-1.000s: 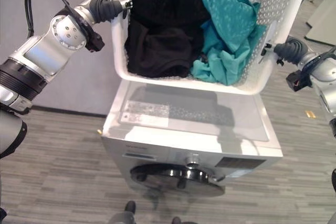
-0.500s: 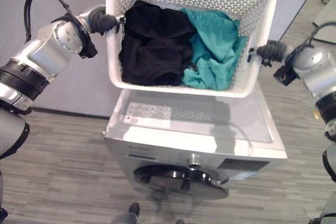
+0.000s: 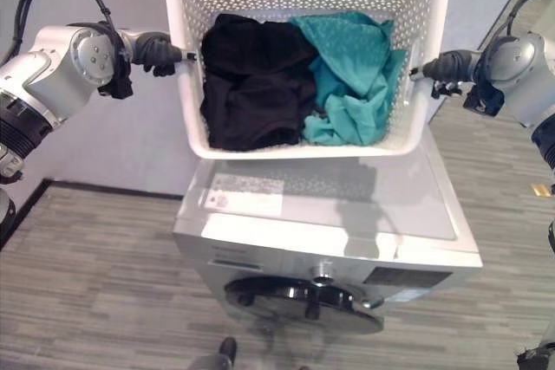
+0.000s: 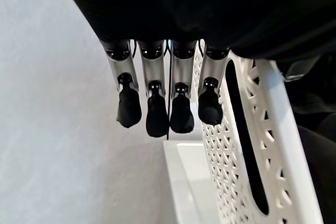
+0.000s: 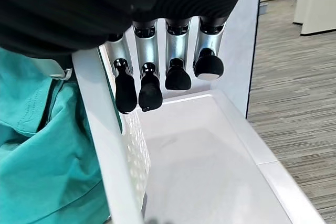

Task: Grab the laundry basket,head to the washer,open it,put in the laundry and shut it.

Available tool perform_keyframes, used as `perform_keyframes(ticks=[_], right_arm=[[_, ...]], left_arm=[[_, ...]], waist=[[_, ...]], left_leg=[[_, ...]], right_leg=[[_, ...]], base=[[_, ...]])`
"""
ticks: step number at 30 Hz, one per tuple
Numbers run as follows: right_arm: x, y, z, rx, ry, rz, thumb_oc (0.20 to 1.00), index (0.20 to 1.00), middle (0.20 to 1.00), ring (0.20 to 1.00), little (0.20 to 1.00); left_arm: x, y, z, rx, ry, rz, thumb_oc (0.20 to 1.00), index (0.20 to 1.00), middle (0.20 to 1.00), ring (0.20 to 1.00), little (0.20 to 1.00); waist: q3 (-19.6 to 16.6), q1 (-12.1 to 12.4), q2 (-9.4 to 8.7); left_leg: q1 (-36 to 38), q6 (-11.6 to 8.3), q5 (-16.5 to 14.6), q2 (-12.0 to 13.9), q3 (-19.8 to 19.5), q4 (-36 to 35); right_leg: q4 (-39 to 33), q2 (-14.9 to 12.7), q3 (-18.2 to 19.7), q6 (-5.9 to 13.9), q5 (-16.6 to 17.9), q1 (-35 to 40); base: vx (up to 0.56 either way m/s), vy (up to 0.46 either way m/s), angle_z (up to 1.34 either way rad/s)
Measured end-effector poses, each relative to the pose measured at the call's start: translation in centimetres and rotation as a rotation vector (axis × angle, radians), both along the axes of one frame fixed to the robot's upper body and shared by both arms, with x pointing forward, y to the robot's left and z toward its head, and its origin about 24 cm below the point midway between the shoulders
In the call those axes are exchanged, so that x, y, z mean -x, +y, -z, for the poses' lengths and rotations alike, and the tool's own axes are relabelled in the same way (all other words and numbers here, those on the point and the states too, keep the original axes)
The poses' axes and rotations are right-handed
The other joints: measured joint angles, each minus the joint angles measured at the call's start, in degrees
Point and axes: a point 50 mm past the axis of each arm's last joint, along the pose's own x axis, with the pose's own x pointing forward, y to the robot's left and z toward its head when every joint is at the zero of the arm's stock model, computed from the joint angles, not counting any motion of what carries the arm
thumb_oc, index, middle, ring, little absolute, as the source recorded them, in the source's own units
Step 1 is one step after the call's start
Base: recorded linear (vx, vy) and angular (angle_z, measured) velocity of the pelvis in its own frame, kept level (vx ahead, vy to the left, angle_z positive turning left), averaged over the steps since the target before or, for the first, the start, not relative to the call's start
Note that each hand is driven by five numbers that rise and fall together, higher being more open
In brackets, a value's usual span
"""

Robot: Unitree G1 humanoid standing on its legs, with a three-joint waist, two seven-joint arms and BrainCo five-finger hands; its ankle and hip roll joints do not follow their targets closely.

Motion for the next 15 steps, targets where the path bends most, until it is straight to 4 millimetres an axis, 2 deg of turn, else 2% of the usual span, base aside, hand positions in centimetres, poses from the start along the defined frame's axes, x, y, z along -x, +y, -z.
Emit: perform_keyframes(ticks=[4, 15], right_arm=[[0.03, 0.1, -0.11, -0.006, -0.006, -0.018, 0.2, 0.2, 0.2, 0.2, 0.2], [0.13, -0.07, -0.2, -0.017, -0.01, -0.015, 0.2, 0.2, 0.2, 0.2, 0.2]], left_arm=[[0.23, 0.31, -0.57, 0.001, -0.01, 0.01, 0.2, 0.2, 0.2, 0.2, 0.2], [0.24, 0.24, -0.56, 0.021, -0.005, 0.017, 0.2, 0.2, 0.2, 0.2, 0.2]], waist=[[-0.09, 0.17, 0.11], [-0.39, 0.56, 0.55]], left_leg=[[-0.04, -0.01, 0.01, -0.09, -0.47, -0.07], [-0.05, -0.2, 0.36, -0.11, -0.84, -0.78]], right_leg=[[0.0, 0.0, -0.21, -0.01, -0.01, 0.05], [-0.18, 0.04, -0.5, -0.04, -0.03, -0.03]], base=[[0.02, 0.008, 0.02], [0.0, 0.004, 0.01]])
